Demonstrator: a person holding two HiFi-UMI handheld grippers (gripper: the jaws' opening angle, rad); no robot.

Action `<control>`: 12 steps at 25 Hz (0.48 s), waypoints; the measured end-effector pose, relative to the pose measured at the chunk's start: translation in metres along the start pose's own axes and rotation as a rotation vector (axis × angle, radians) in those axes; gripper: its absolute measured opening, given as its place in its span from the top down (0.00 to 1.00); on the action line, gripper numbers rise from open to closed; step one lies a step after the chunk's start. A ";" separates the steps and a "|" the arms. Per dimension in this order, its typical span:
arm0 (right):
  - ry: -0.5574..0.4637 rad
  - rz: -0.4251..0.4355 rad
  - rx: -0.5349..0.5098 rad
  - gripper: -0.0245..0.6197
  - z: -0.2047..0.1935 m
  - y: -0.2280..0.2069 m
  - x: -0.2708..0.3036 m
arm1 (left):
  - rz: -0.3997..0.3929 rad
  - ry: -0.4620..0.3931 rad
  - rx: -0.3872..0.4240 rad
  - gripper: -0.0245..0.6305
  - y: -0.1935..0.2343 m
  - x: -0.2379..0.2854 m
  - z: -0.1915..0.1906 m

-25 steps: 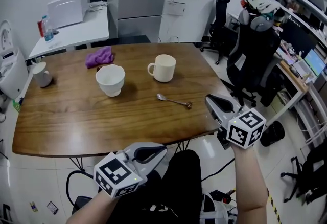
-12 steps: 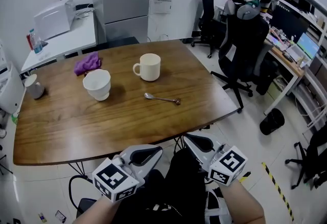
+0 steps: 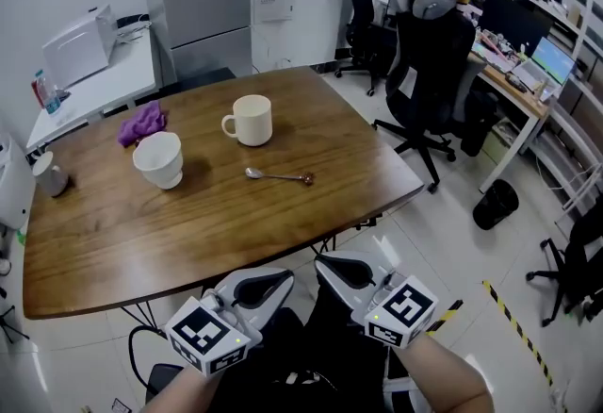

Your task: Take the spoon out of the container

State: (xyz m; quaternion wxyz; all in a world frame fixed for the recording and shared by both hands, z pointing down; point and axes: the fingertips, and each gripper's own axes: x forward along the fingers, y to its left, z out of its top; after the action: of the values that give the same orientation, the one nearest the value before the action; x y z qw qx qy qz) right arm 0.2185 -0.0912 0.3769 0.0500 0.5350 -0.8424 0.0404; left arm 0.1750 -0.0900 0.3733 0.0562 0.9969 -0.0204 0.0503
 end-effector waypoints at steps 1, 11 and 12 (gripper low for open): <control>0.000 -0.006 0.007 0.96 -0.001 -0.002 -0.002 | 0.000 -0.003 0.001 0.94 0.000 0.001 0.001; 0.000 -0.037 0.056 0.96 -0.008 -0.012 -0.013 | -0.008 0.008 -0.014 0.94 -0.002 0.016 0.001; 0.000 -0.040 0.056 0.96 -0.008 -0.013 -0.015 | -0.011 0.008 -0.015 0.94 -0.002 0.017 0.000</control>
State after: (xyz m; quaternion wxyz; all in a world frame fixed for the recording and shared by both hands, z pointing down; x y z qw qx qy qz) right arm 0.2366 -0.0826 0.3836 0.0358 0.5530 -0.8300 0.0630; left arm 0.1925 -0.0884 0.3746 0.0643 0.9964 -0.0151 0.0537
